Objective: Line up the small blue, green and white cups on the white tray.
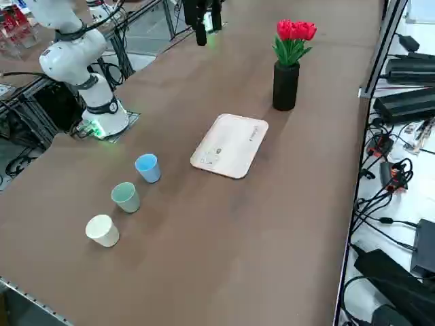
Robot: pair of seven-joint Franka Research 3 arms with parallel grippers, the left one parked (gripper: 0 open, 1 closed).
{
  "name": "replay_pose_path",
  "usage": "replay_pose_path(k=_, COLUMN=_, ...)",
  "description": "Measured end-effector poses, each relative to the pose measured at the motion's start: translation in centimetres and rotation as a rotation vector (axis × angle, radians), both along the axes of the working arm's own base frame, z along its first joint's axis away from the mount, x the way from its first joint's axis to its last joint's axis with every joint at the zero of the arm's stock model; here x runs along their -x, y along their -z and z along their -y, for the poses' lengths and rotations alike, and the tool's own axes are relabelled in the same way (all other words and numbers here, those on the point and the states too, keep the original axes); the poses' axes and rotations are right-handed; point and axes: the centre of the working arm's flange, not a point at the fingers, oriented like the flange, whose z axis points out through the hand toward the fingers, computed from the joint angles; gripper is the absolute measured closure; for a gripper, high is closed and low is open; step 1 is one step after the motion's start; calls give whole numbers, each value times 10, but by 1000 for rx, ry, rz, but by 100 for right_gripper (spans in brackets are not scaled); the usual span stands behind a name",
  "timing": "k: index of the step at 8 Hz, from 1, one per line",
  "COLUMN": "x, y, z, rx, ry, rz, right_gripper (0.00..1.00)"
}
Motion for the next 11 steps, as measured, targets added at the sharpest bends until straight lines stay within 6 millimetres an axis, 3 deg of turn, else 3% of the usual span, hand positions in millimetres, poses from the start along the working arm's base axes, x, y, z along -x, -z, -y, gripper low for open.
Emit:
replay_pose_path(k=7, x=5, y=2, z=-3, rx=0, ry=-9, rz=-42, right_gripper=0)
replay_pose_path(k=9, x=21, y=10, z=-1, rx=-1, ry=-7, rz=-173, right_gripper=0)
replay_pose_path(k=11, x=37, y=32, z=8, rx=-3, ry=8, rz=-334, right_gripper=0)
